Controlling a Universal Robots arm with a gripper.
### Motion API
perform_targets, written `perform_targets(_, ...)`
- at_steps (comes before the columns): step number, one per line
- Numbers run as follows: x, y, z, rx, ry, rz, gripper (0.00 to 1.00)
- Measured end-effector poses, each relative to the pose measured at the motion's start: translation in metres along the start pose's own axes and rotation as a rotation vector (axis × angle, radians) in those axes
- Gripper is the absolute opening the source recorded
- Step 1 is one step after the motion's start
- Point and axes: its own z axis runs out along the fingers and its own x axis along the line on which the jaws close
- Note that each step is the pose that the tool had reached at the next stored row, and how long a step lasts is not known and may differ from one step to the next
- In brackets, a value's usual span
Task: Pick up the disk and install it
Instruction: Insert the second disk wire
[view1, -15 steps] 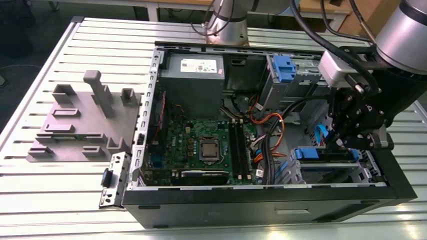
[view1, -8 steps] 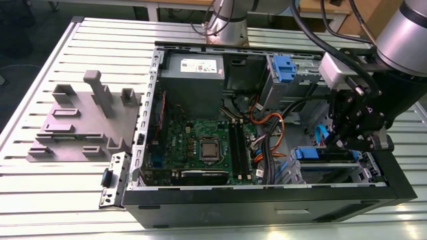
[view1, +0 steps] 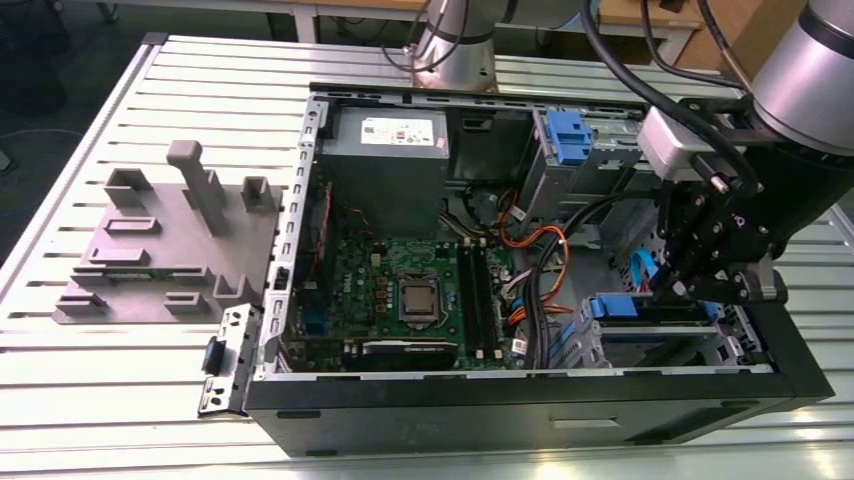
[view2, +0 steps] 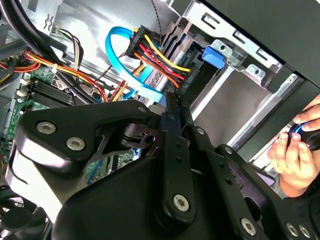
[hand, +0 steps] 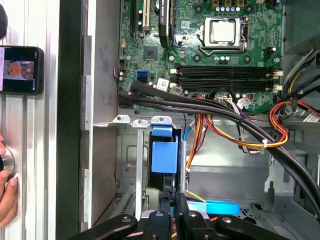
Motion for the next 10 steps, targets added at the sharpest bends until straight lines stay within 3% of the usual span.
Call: perform_targets(10,0.0003,-0.0012,0.0018,0.0001,-0.0025,0.0,0.16)
